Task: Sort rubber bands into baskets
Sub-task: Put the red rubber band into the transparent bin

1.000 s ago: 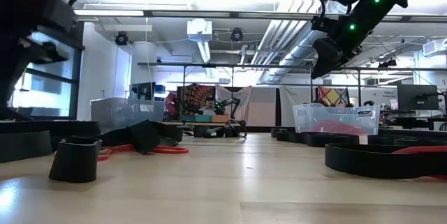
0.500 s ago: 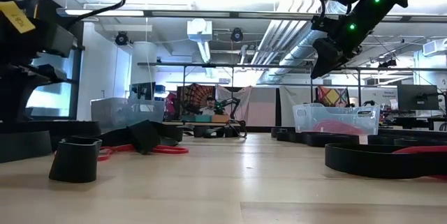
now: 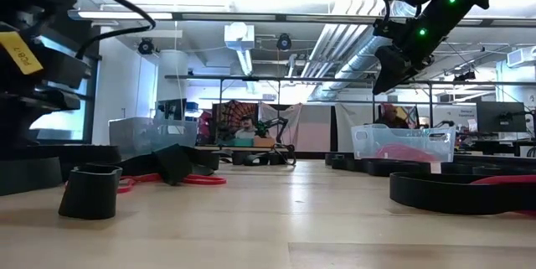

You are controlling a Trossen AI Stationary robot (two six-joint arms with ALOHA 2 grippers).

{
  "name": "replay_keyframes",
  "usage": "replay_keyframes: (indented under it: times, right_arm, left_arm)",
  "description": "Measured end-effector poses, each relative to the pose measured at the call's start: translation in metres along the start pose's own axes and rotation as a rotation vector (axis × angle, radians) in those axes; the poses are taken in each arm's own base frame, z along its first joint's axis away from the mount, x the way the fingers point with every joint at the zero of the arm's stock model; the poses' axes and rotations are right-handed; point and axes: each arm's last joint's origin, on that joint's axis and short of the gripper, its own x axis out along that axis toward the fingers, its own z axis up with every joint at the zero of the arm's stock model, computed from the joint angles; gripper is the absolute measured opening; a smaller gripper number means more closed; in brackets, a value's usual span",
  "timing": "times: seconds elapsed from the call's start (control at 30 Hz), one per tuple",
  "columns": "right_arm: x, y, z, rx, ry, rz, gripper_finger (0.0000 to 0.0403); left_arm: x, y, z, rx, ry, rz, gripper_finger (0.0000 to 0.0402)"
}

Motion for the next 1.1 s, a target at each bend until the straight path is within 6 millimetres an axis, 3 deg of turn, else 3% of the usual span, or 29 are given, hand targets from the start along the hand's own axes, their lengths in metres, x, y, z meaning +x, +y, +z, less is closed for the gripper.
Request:
replay_keyframes:
  times: [0.17,0.6,0.83,1.1]
  right_arm:
    - [-0.002,0.003,0.0,-0.014,-0.006,0.014,0.0172]
    - [-0.034,0.021,0.003,-0.033,-0.15,0.128,0.0172]
    - [-0.037,0.028,0.006,0.041,-0.194,0.151,0.0172]
    - [-0.045,0.061,0.016,0.025,-0.318,0.403,0.0172]
  left_arm:
    - [-0.021,-0.002,0.006,0.005,-0.034,0.011,0.0007]
    - [-0.105,0.005,0.023,-0.108,-0.308,0.107,0.0001]
    - [-0.127,0.01,0.043,-0.118,-0.491,0.205,0.0001]
    - [-0.138,0.022,0.068,-0.08,-0.69,0.22,0.0]
